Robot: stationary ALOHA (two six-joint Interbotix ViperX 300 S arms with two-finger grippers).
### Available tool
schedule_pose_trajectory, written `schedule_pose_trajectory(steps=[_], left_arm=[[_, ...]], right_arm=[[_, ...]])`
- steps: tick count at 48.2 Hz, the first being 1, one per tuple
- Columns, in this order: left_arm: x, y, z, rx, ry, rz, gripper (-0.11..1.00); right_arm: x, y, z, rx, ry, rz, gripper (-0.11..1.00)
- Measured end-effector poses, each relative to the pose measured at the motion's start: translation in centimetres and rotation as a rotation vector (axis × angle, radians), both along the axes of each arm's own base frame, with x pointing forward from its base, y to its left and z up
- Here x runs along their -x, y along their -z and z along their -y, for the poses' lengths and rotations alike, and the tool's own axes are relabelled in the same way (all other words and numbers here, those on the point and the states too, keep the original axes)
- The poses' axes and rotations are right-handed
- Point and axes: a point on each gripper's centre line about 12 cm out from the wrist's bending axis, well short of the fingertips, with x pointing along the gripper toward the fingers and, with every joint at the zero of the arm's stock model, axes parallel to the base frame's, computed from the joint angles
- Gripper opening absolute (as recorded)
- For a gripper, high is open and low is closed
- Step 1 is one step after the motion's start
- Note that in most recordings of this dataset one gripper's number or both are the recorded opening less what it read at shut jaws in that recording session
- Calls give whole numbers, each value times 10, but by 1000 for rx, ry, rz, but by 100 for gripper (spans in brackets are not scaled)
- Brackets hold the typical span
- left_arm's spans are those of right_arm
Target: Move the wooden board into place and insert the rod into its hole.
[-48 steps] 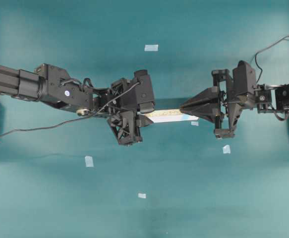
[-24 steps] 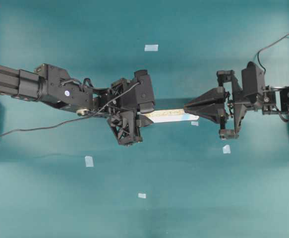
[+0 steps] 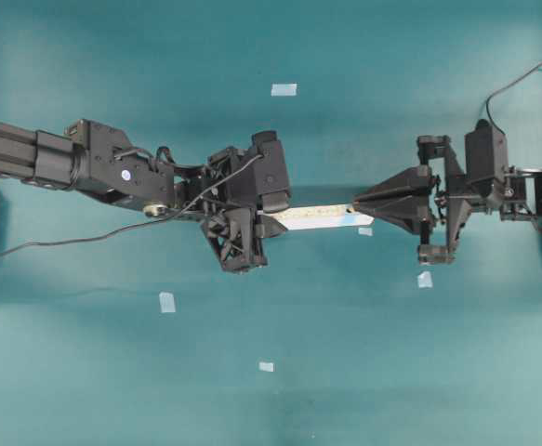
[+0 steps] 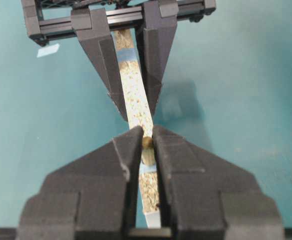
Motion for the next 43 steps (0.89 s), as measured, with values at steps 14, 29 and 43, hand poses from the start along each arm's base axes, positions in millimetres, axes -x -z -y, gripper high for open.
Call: schedule_pose_trajectory(steps=[14,29,43], left_arm=[[0,0,0,-1,1,0,24],[0,0,0,-1,1,0,24],[0,0,0,-1,1,0,24]], right_arm=[[1,0,-2,-6,9,-4,8],[0,3,-2,-7,9,-36,8],[-3,6,-6,-9,-3,-50,8]])
